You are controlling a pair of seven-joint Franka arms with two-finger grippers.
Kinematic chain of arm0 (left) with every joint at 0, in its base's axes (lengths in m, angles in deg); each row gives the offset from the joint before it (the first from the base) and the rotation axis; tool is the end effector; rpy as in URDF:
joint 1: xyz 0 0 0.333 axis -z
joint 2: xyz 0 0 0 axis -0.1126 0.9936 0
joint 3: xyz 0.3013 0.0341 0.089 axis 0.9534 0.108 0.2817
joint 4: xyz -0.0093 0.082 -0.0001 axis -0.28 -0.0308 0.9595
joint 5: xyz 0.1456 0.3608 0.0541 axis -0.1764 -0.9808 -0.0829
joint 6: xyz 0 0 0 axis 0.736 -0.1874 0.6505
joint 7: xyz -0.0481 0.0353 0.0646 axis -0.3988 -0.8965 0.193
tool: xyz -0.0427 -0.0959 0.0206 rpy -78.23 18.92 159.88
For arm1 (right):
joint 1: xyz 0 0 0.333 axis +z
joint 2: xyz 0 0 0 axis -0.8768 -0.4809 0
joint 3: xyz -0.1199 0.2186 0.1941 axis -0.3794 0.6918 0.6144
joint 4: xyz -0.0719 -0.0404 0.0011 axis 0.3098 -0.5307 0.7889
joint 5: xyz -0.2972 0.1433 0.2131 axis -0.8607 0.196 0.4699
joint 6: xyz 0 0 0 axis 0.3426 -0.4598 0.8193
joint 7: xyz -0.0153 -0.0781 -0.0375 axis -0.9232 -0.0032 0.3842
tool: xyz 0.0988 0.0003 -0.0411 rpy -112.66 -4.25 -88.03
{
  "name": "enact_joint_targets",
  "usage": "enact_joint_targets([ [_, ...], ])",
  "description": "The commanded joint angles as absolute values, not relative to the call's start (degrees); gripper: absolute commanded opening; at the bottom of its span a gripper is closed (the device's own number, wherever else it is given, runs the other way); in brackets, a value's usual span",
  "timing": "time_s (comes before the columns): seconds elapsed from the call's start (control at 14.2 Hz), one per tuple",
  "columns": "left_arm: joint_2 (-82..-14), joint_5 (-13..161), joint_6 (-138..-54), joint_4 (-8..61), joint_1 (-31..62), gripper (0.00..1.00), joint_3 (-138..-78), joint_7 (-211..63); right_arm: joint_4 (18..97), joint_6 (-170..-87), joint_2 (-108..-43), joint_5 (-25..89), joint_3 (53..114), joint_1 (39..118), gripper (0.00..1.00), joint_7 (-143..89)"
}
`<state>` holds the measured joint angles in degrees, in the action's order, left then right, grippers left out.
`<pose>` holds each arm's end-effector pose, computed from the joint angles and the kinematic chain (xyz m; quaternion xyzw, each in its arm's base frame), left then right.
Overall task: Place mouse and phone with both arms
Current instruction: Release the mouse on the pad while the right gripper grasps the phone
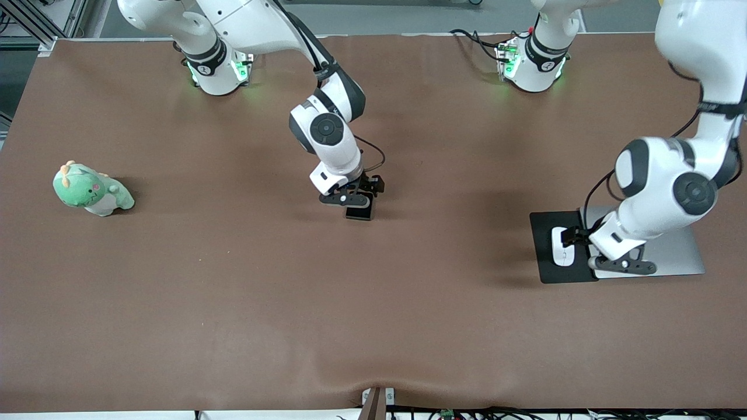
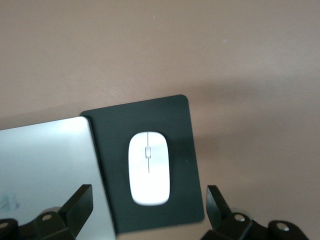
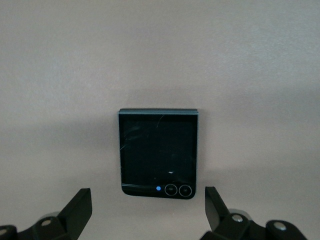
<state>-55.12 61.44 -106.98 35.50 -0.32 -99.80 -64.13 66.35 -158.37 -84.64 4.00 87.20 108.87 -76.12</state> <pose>0.6256 -0.0258 0.3406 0.9973 -0.0721 0.0137 0.0028 0.4510 0.4622 0.2140 -0.9973 0.0435 -0.0056 0.0590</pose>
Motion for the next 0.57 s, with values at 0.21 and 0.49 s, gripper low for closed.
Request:
enact_joint_targets([
  [0.21, -66.5, 61.6, -99.8, 37.1, -0.4, 1.0, -101.6, -63.6, 65.8, -161.6, -85.6, -0.7, 84.6, 109.8, 1.0, -77.0],
  [0.49, -68.6, 64.8, -88.2, 29.8, -0.4, 1.0, -102.3, -63.6, 65.7, -162.8, -87.2, -0.8, 84.5, 110.3, 1.0, -80.4],
])
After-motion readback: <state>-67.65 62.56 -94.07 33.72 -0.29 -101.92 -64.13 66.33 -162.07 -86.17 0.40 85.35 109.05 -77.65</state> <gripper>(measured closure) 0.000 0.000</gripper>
